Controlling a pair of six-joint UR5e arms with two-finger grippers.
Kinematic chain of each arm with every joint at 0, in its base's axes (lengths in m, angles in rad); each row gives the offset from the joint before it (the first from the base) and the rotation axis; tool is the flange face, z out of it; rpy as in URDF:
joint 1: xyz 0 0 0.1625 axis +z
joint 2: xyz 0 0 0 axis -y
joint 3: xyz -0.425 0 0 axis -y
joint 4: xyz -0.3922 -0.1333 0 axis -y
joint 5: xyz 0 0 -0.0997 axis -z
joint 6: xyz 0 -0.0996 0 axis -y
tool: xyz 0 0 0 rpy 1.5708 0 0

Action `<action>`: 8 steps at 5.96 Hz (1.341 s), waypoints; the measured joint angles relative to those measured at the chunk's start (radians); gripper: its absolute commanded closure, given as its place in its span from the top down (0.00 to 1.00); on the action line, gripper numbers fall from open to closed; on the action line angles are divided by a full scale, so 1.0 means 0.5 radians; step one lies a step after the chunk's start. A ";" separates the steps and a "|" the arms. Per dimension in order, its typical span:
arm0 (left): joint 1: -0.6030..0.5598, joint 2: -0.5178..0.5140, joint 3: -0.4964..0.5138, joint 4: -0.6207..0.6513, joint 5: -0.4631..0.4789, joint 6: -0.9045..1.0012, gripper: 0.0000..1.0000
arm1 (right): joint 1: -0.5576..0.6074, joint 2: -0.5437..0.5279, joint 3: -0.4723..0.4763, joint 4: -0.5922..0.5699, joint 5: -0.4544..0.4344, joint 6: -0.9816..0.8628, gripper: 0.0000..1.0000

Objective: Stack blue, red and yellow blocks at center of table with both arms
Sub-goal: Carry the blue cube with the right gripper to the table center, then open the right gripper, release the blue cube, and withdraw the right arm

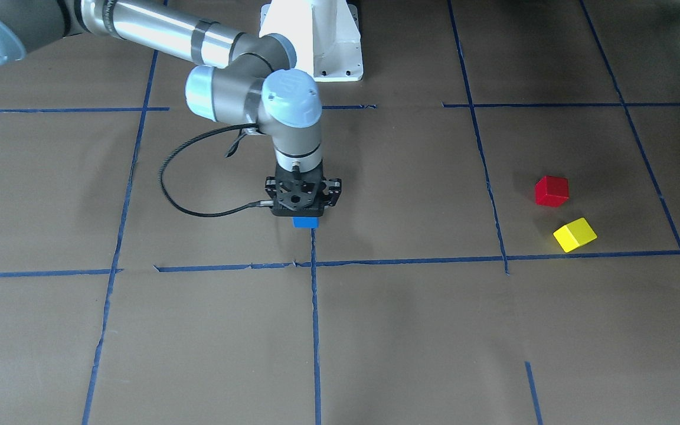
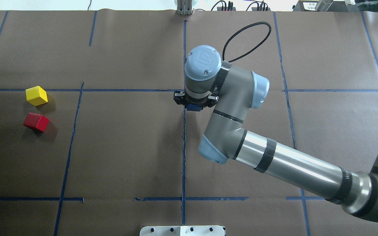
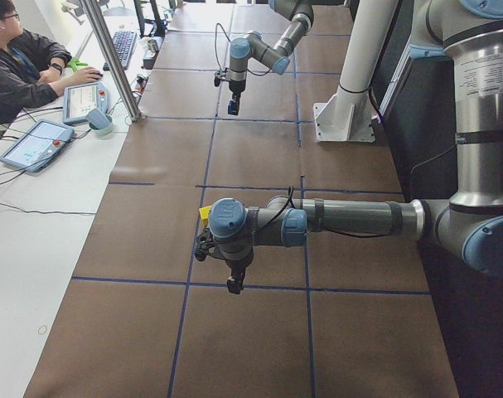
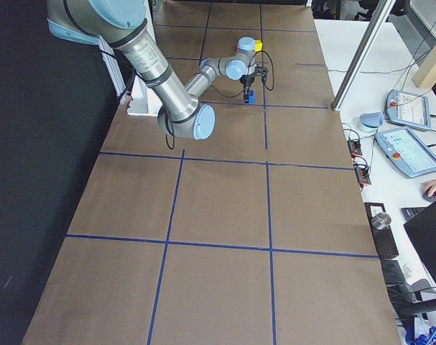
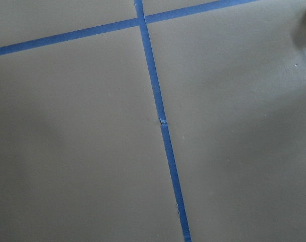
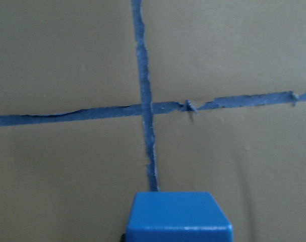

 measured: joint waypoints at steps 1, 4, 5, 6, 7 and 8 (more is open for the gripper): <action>0.000 0.000 0.001 0.000 0.000 -0.001 1.00 | -0.030 0.029 -0.056 0.003 -0.013 -0.012 0.58; -0.001 0.000 -0.001 0.000 0.000 0.001 1.00 | -0.046 0.013 -0.082 0.006 -0.017 -0.048 0.99; -0.001 0.000 0.000 0.000 0.000 0.001 1.00 | -0.034 0.019 -0.065 0.007 -0.015 -0.050 1.00; -0.002 0.000 0.001 0.000 0.001 0.001 1.00 | 0.000 0.024 -0.038 0.007 -0.007 -0.054 1.00; -0.001 0.000 0.002 0.000 0.002 0.000 1.00 | 0.076 0.024 -0.012 0.005 0.046 -0.061 1.00; 0.000 0.000 0.003 0.000 0.003 -0.001 1.00 | 0.203 -0.002 0.016 0.000 0.161 -0.120 1.00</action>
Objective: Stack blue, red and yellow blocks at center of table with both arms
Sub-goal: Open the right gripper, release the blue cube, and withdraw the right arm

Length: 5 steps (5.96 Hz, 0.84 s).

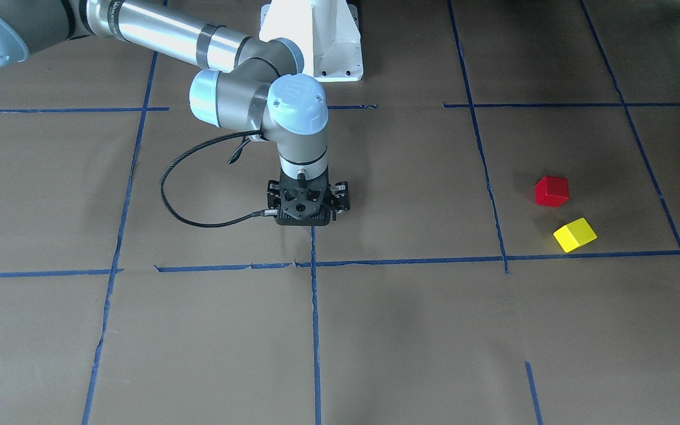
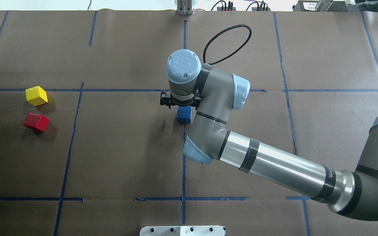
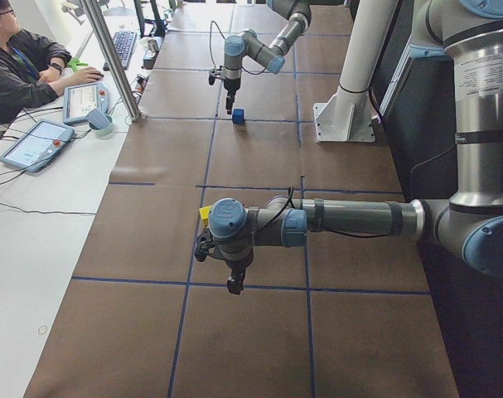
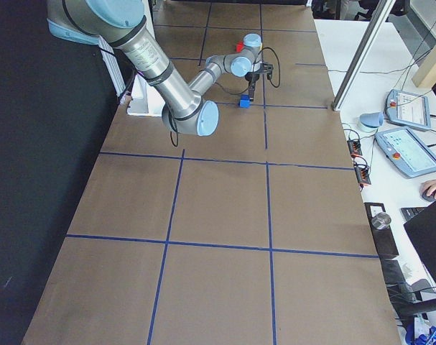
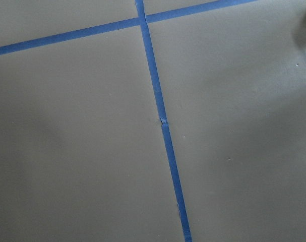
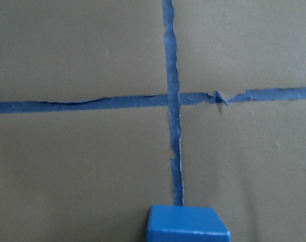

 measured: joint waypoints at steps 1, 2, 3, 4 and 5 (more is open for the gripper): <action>0.000 0.000 0.001 0.000 0.000 -0.001 1.00 | 0.152 -0.081 0.062 -0.005 0.130 -0.134 1.00; 0.000 0.000 0.001 -0.001 0.000 -0.001 1.00 | 0.315 -0.238 0.171 -0.009 0.266 -0.327 1.00; 0.000 0.000 -0.004 -0.001 0.000 -0.001 1.00 | 0.486 -0.458 0.305 -0.012 0.395 -0.574 1.00; 0.000 0.000 -0.008 0.000 0.000 -0.001 1.00 | 0.660 -0.707 0.440 -0.013 0.491 -0.876 1.00; 0.000 -0.002 -0.009 -0.001 0.000 -0.003 1.00 | 0.825 -0.952 0.562 -0.012 0.564 -1.211 1.00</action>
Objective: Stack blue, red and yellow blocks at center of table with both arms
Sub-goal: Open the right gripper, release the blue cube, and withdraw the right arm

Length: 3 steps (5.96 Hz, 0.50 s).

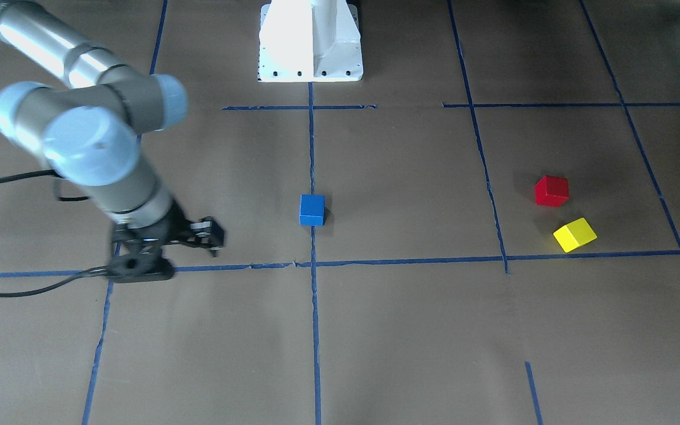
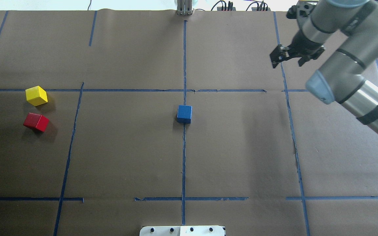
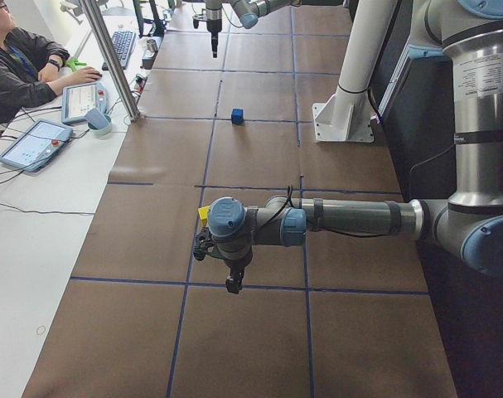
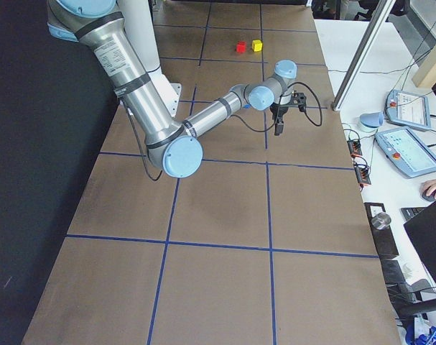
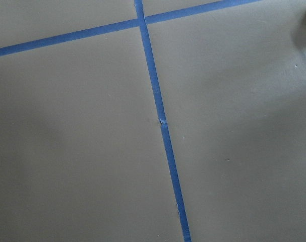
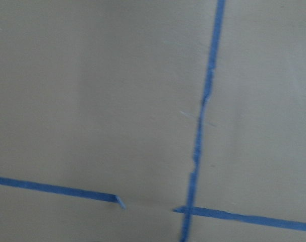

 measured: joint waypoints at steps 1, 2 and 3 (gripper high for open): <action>0.001 -0.008 -0.001 -0.001 0.000 -0.005 1.00 | 0.155 -0.262 0.119 0.005 0.056 -0.347 1.00; 0.002 -0.030 -0.001 -0.002 0.001 -0.010 1.00 | 0.300 -0.548 0.251 0.010 0.084 -0.668 1.00; 0.003 -0.078 0.000 -0.001 0.002 -0.013 1.00 | 0.436 -0.830 0.375 0.016 0.093 -0.917 1.00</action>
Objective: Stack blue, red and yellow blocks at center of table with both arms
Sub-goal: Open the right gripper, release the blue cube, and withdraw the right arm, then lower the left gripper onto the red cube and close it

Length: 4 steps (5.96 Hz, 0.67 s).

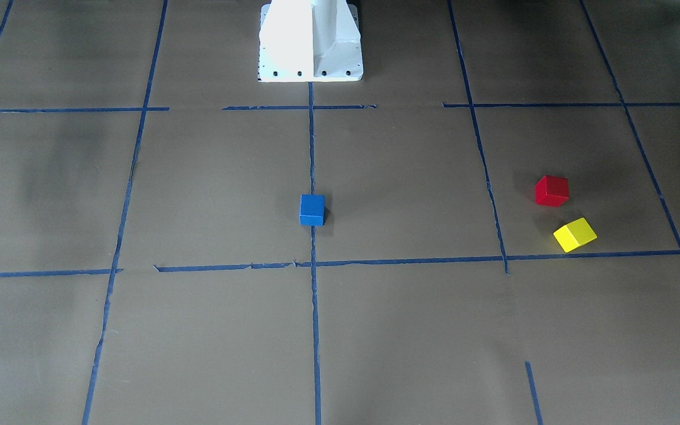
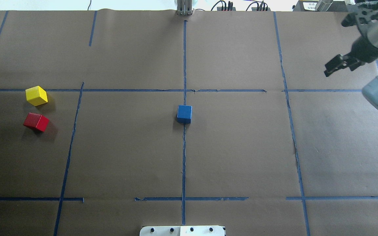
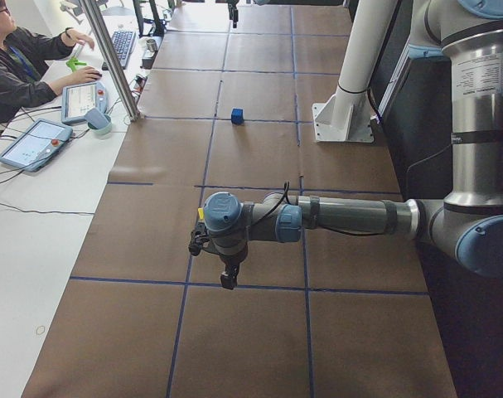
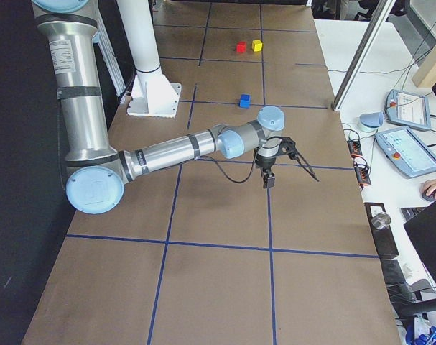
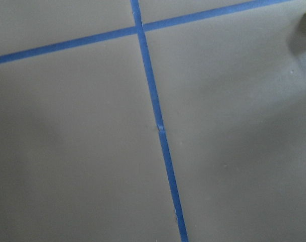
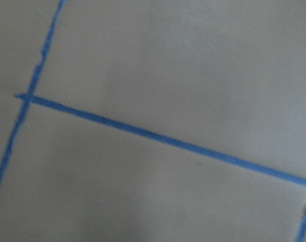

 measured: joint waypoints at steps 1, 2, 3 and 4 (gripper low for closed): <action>0.000 -0.049 0.001 0.000 0.003 0.000 1.00 | 0.144 -0.246 0.091 0.000 0.002 -0.194 1.00; 0.000 -0.086 -0.005 -0.009 0.006 0.002 1.00 | 0.288 -0.418 0.133 -0.008 0.004 -0.300 1.00; 0.000 -0.139 -0.010 -0.039 0.007 0.001 1.00 | 0.419 -0.522 0.145 -0.031 0.050 -0.345 1.00; 0.001 -0.196 -0.010 -0.070 0.002 0.005 1.00 | 0.502 -0.566 0.145 -0.066 0.134 -0.360 1.00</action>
